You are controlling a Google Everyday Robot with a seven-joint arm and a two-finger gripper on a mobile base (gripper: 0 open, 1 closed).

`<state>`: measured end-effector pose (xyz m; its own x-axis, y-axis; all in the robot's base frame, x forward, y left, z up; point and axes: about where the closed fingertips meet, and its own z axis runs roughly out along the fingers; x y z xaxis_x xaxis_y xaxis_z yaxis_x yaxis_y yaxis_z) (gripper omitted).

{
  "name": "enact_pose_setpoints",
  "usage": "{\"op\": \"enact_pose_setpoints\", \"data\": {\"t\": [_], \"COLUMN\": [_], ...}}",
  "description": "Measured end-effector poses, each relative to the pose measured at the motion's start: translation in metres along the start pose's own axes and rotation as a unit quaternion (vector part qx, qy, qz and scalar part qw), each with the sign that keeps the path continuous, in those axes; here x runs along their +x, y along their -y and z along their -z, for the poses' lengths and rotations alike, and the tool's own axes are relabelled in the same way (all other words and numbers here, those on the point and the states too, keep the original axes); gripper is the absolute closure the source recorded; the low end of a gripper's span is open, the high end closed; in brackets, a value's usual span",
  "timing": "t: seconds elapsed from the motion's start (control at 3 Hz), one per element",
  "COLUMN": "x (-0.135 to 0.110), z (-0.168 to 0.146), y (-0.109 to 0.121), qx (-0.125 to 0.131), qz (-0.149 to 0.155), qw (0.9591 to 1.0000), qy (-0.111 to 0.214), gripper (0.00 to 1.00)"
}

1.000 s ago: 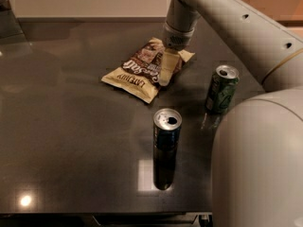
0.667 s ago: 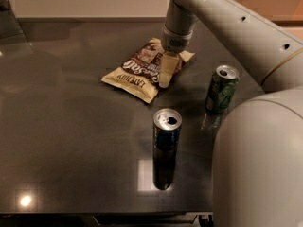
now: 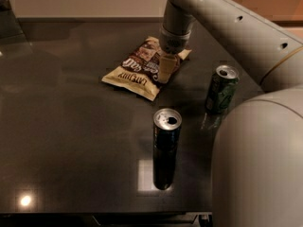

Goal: Move brown chip bag near green can

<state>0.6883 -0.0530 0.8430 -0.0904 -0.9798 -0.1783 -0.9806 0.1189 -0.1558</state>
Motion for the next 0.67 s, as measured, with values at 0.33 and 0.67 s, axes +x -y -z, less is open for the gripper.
{"op": "enact_pose_setpoints", "data": {"t": [0.33,0.67], "x": [0.0025,0.0084], "z": [0.0022,0.0053], "y": [-0.0020,-0.0040], "qx": [-0.003,-0.008], "qz": [0.002,-0.002], "qw": [1.0000,1.0000], "qy": [-0.002,-0.001], "gripper": [0.64,0.88]}}
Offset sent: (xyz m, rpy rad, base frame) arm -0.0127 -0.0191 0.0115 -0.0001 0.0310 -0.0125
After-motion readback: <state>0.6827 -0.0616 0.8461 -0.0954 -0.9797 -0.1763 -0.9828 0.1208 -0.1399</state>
